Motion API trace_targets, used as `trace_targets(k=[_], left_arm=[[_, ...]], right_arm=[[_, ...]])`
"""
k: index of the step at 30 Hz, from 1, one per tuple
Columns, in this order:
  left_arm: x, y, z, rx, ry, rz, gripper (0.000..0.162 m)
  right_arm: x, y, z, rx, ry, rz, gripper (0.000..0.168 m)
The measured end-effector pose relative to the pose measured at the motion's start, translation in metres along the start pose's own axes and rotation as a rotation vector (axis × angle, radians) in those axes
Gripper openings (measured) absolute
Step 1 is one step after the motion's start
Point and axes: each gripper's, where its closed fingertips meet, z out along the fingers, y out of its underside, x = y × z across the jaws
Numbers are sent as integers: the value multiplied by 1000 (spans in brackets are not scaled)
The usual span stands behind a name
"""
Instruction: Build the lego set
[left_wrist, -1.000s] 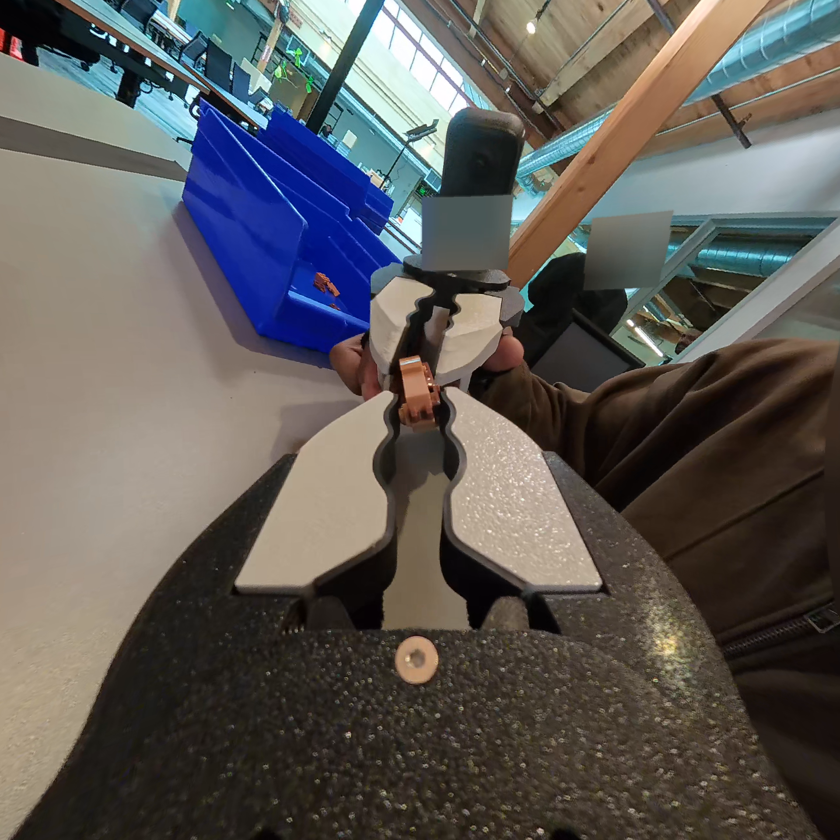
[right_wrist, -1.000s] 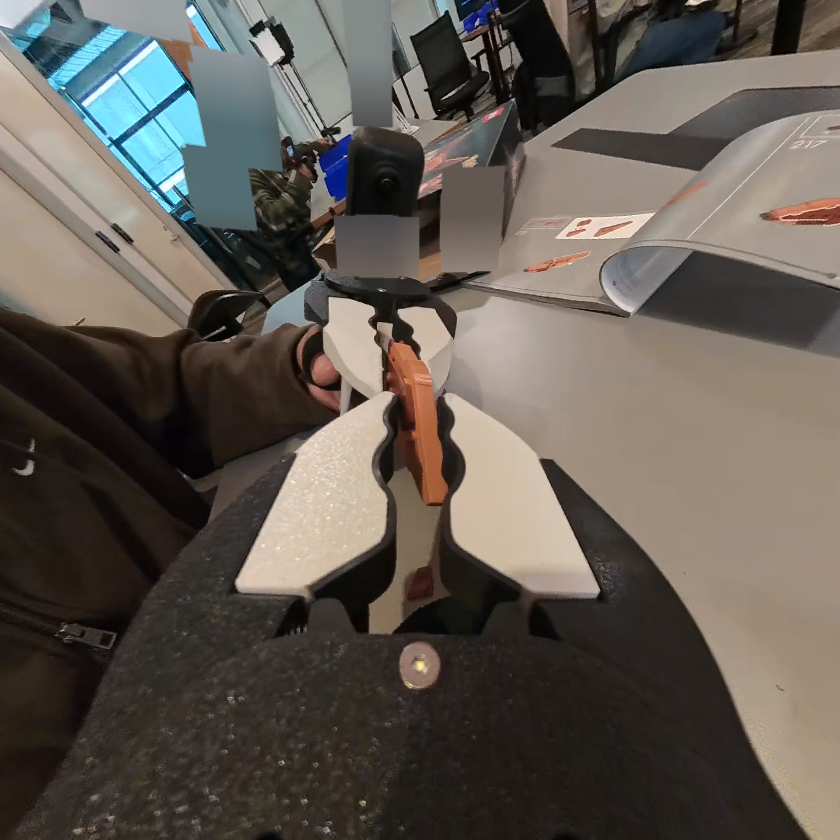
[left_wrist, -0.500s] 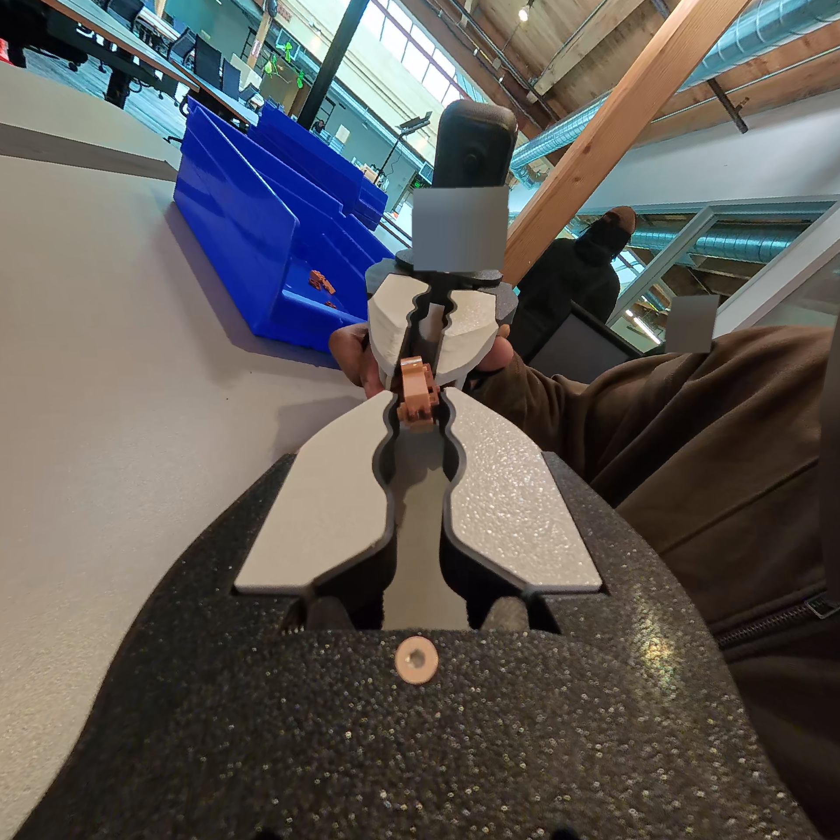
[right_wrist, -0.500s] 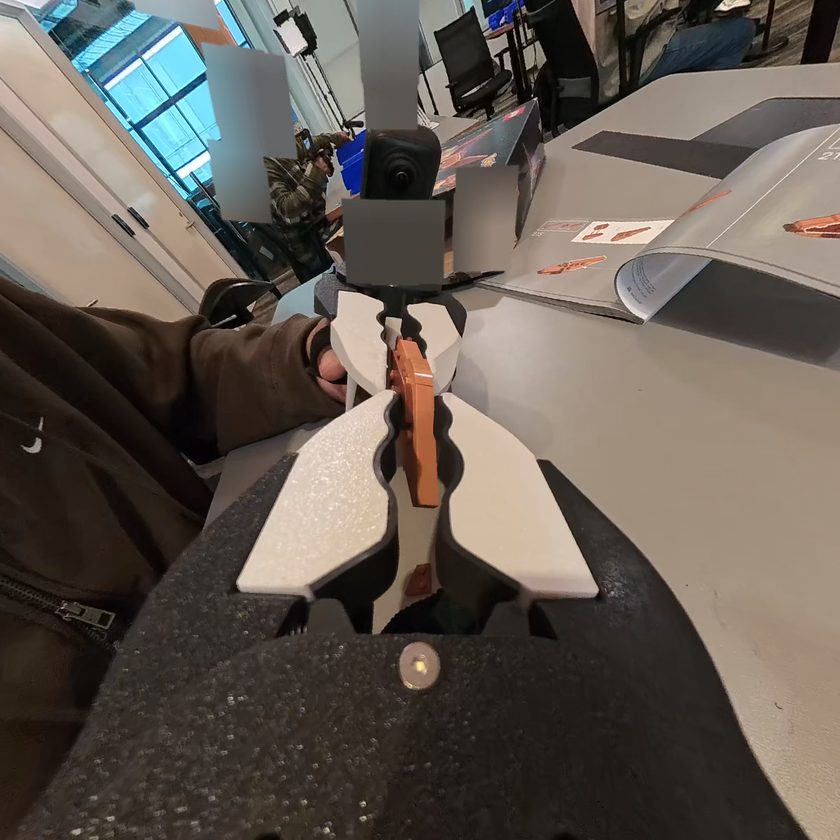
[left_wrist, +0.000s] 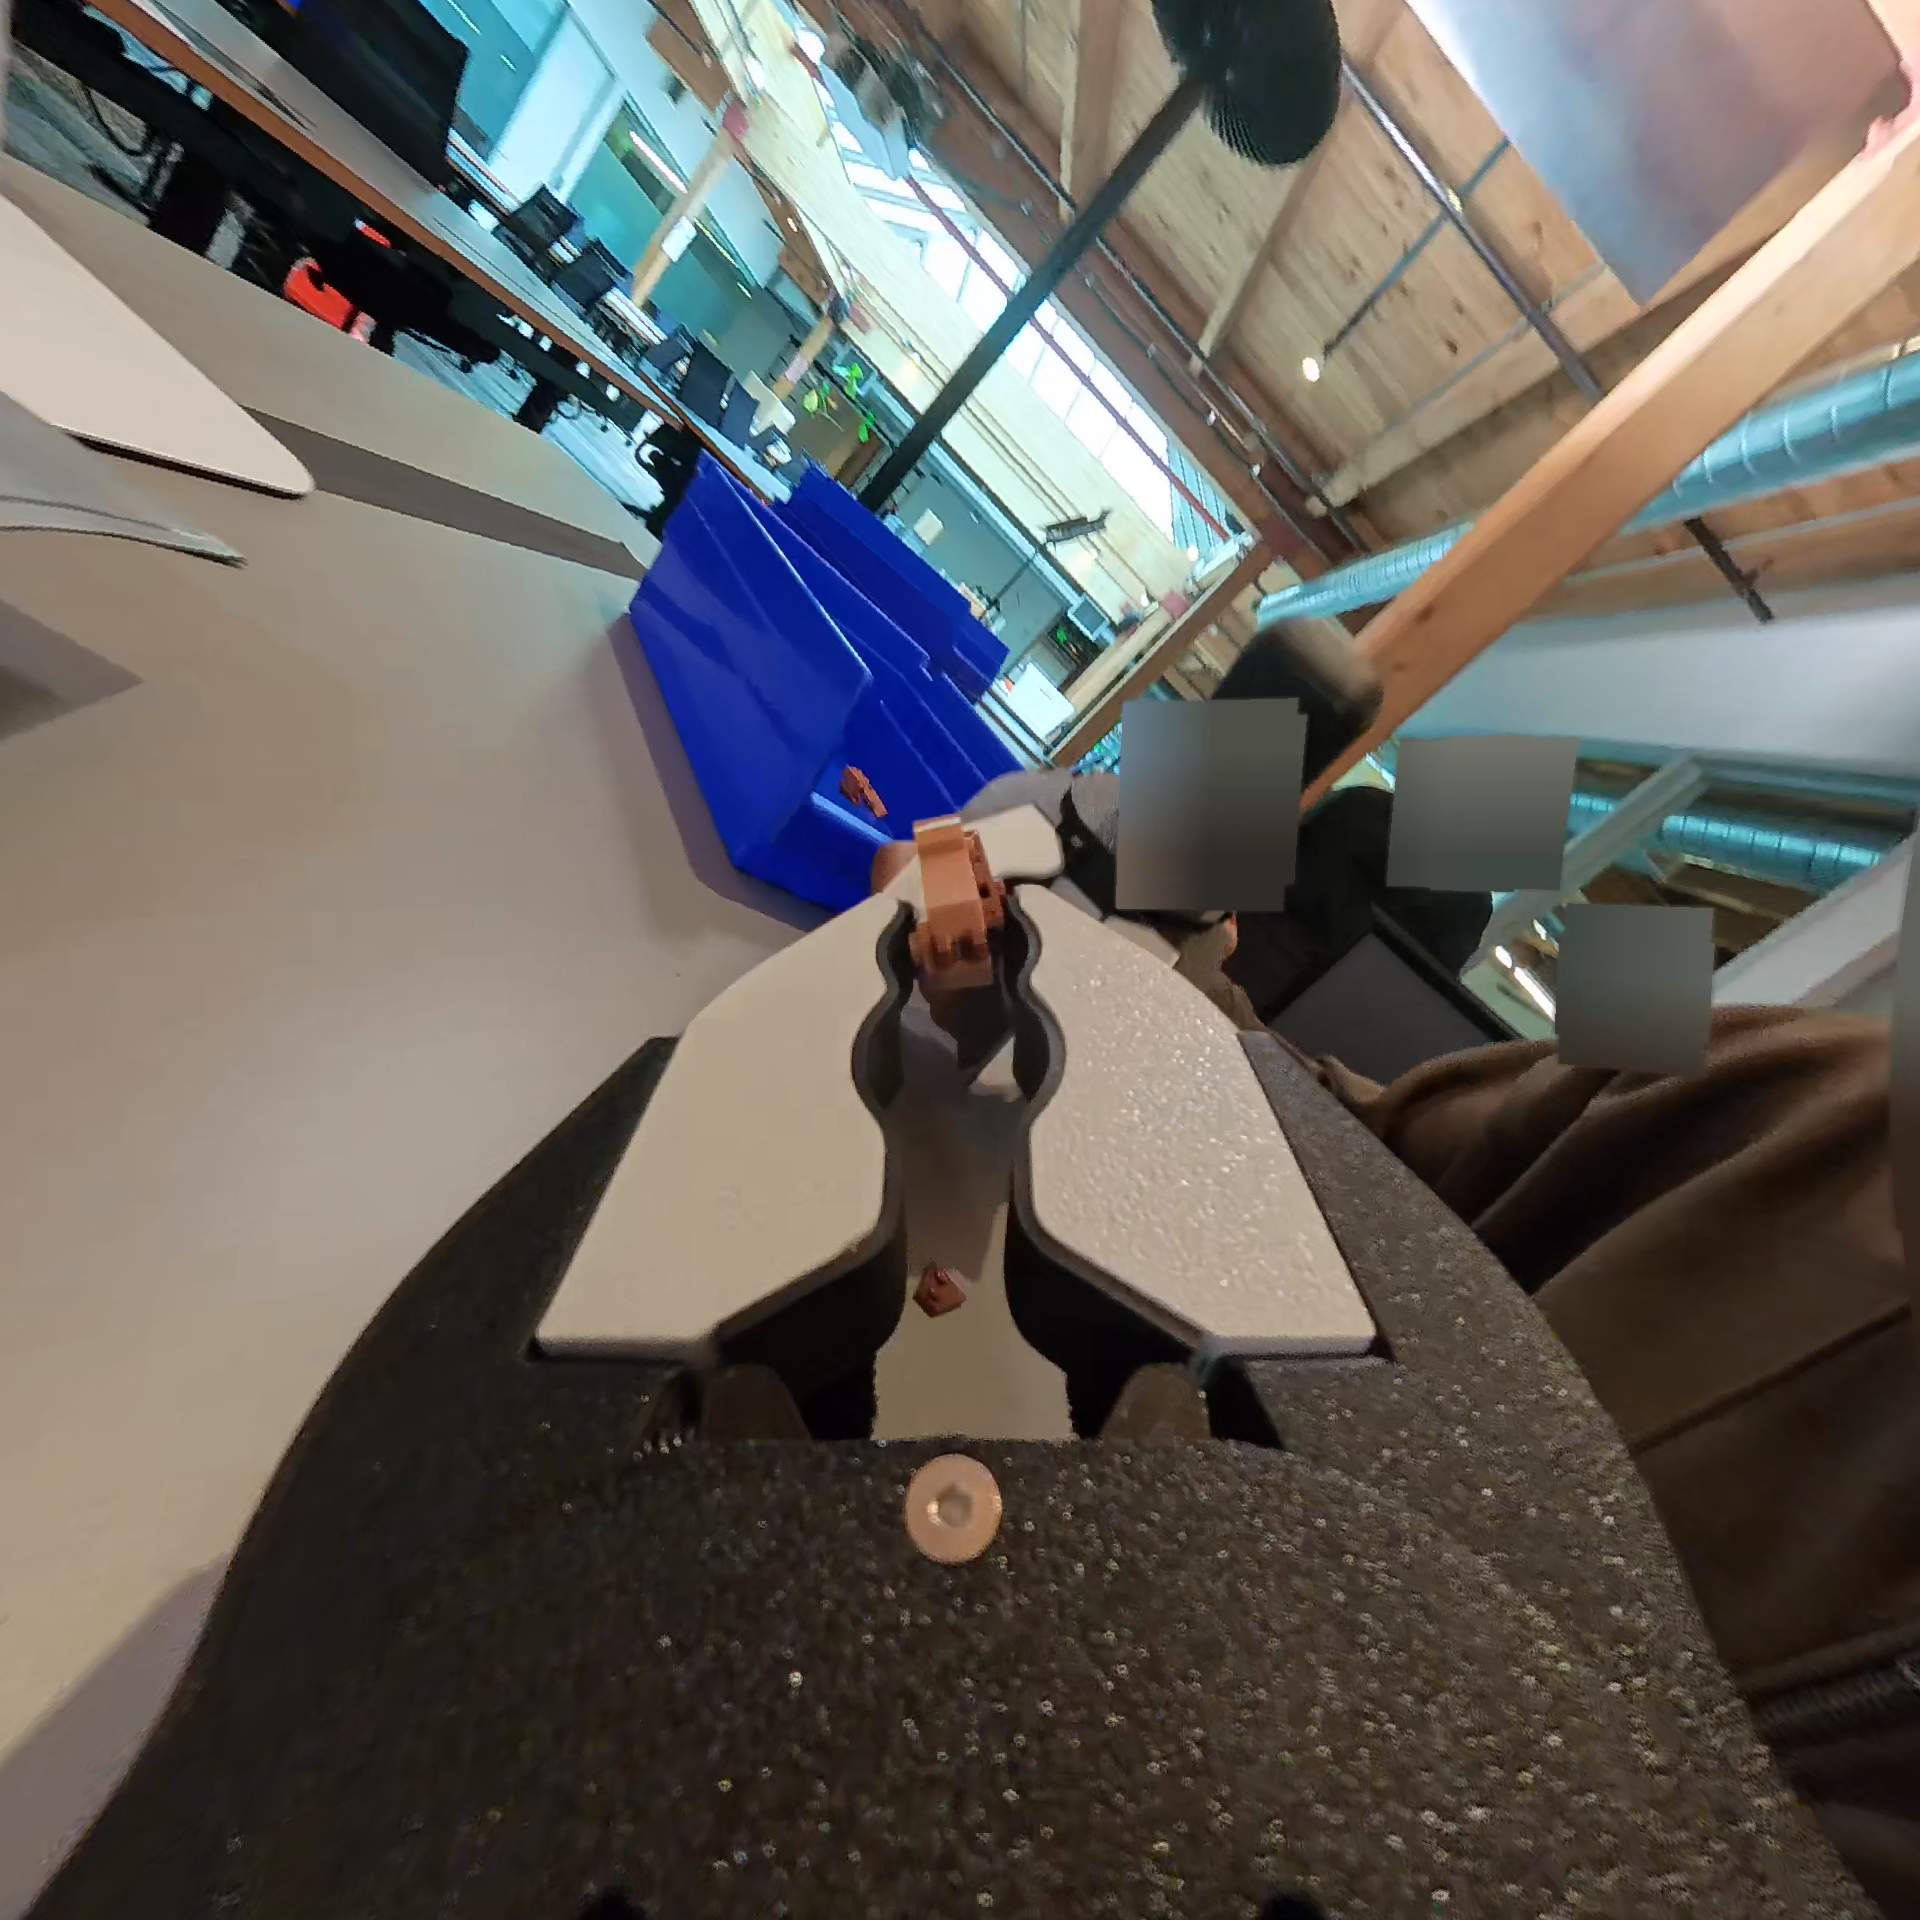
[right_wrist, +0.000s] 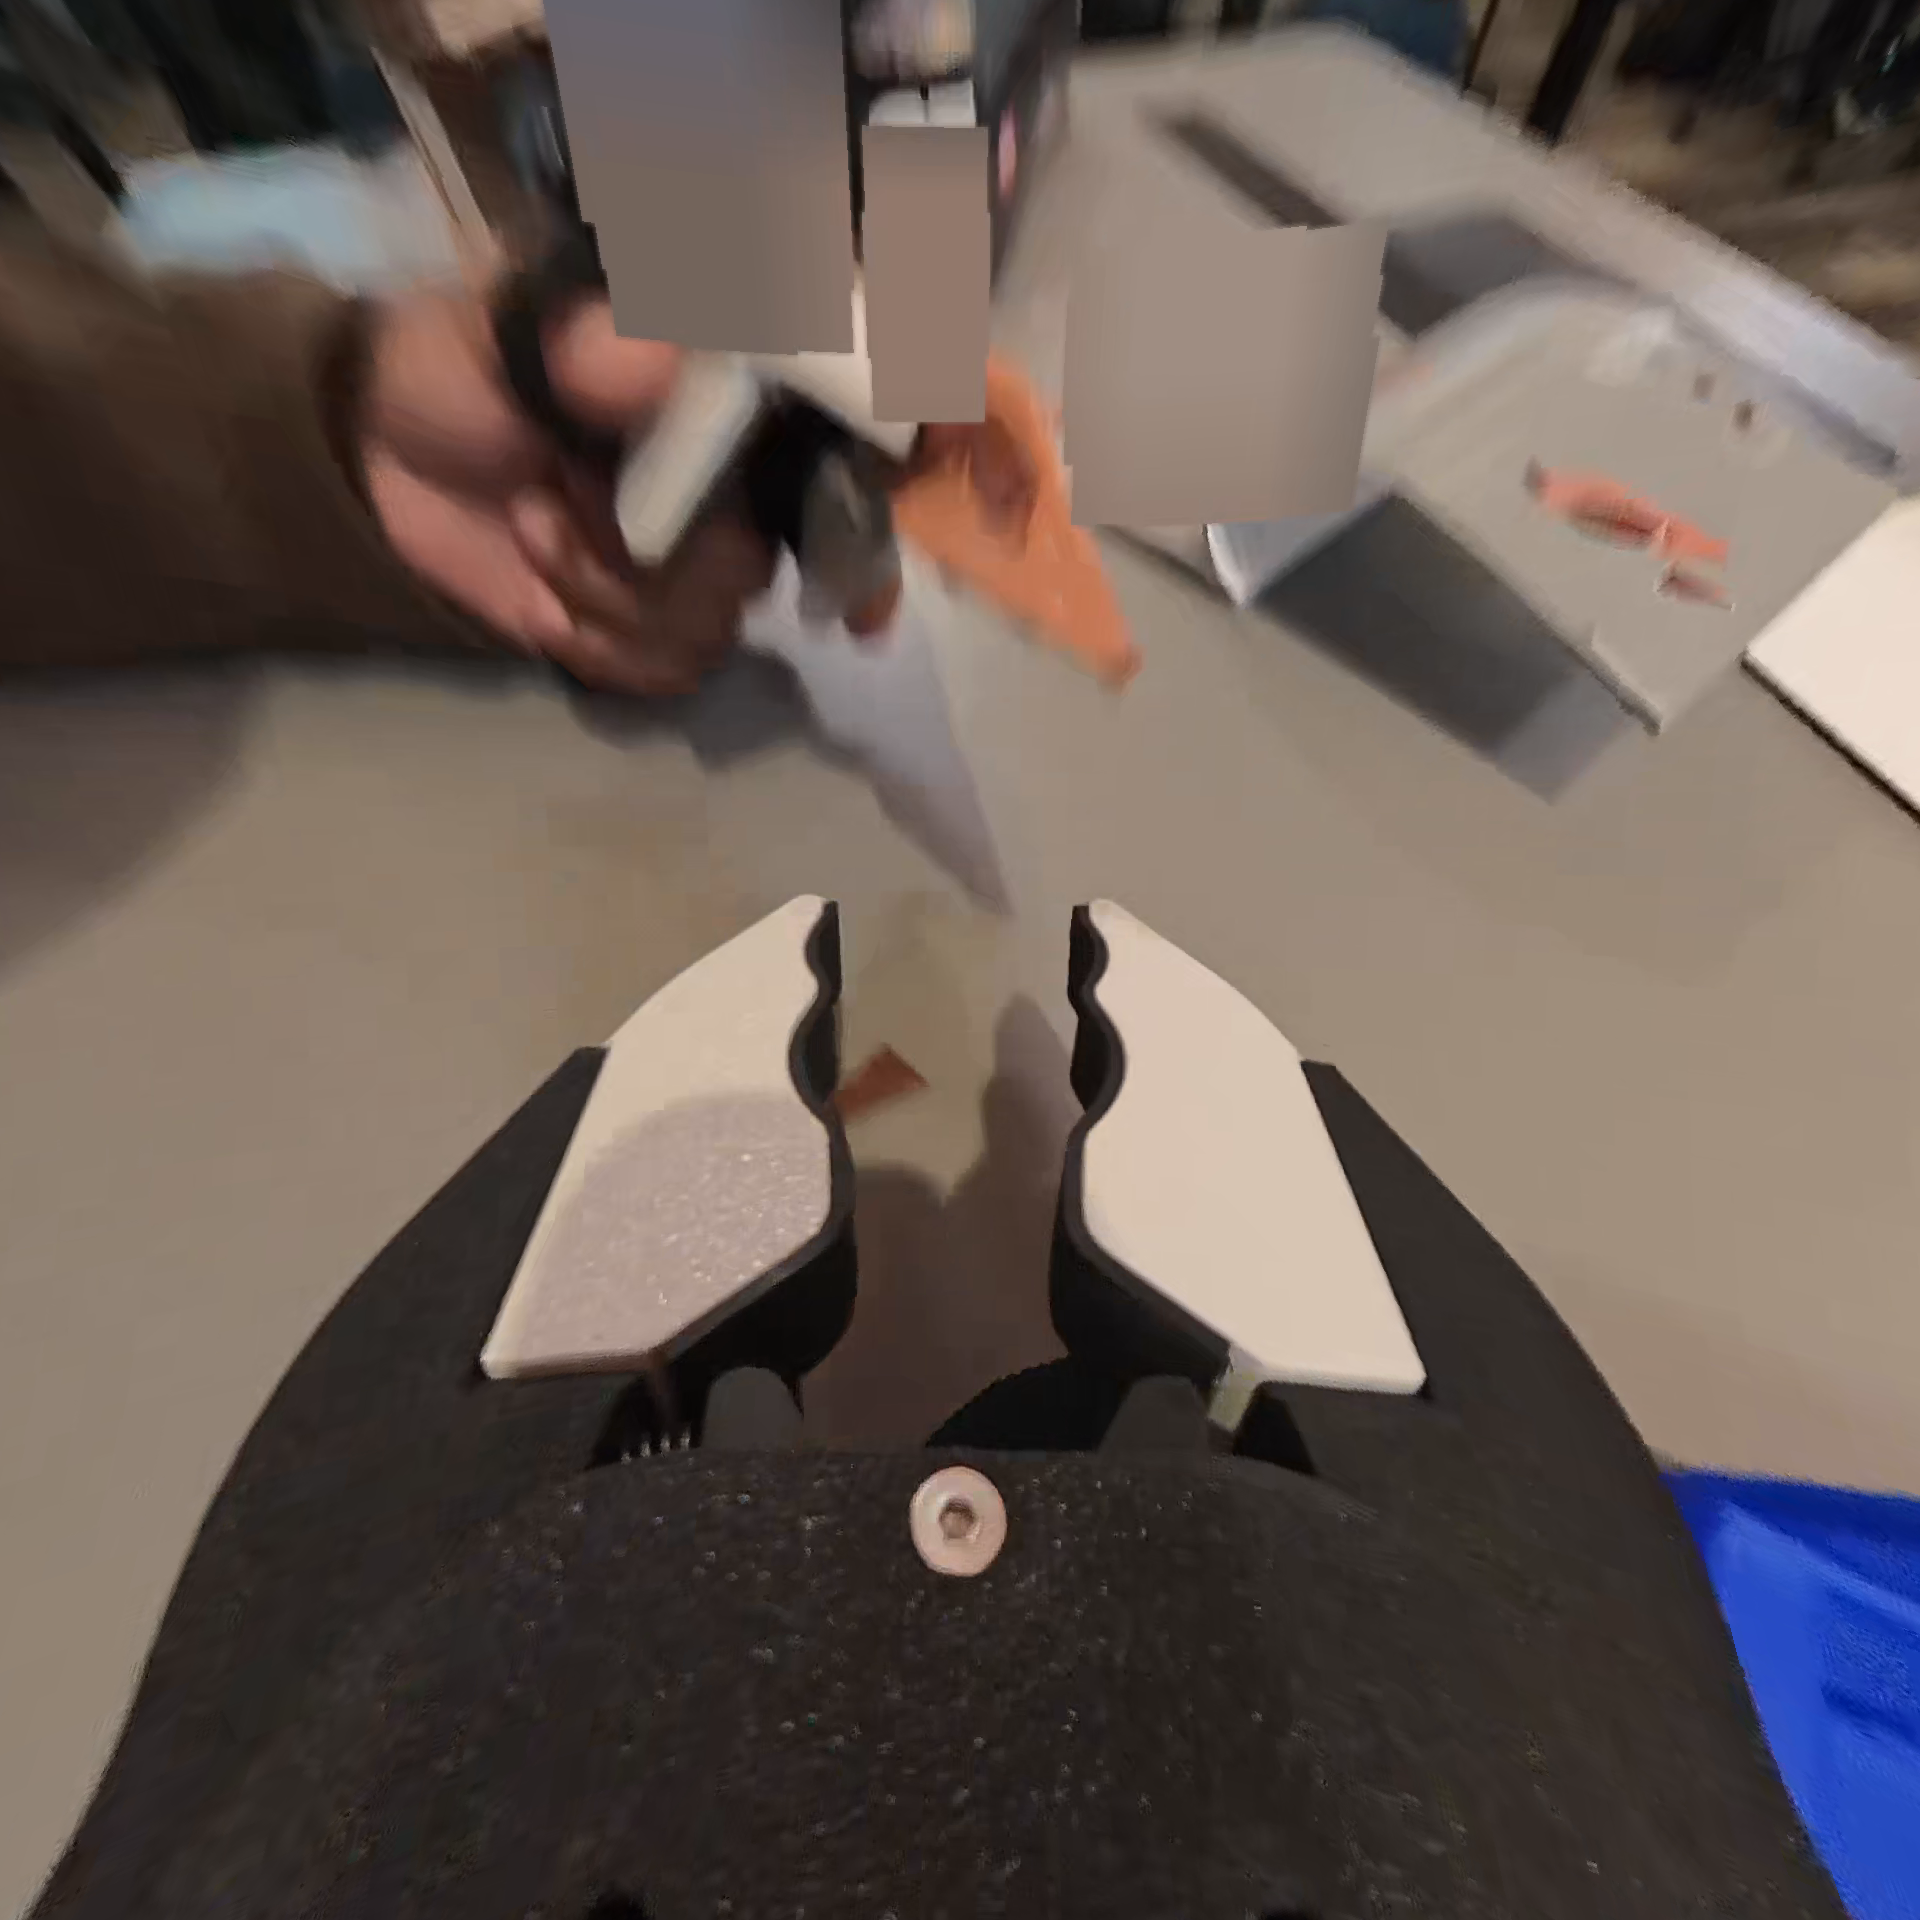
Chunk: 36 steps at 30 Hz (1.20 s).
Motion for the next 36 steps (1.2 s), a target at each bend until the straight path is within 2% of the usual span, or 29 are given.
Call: trace_targets(k=[8, 20, 25, 27, 29, 32, 36], left_arm=[[-7, -10, -6, 61, -13, -56, 16], [-7, -8, -5, 49, -16, -51, 16], [-7, -8, -5, 52, -18, -51, 16], [-7, -9, -6, 52, -18, -53, 16], [-7, -8, -5, 51, -18, -52, 16], [-7, -8, -5, 50, -21, -49, 16], [-8, -8, -6, 53, -25, -50, 16]], right_arm=[[5, 47, 8, -213, -1, -77, 40], [-14, 54, 10, -265, -72, -177, 37], [-9, 54, 8, -266, -34, -195, 37], [-18, 47, 4, -223, -90, -203, 37], [-39, 39, -1, -165, -198, -257, 28], [-53, 50, 1, -254, -227, -334, 25], [-66, 57, 5, -313, -271, -317, 26]])
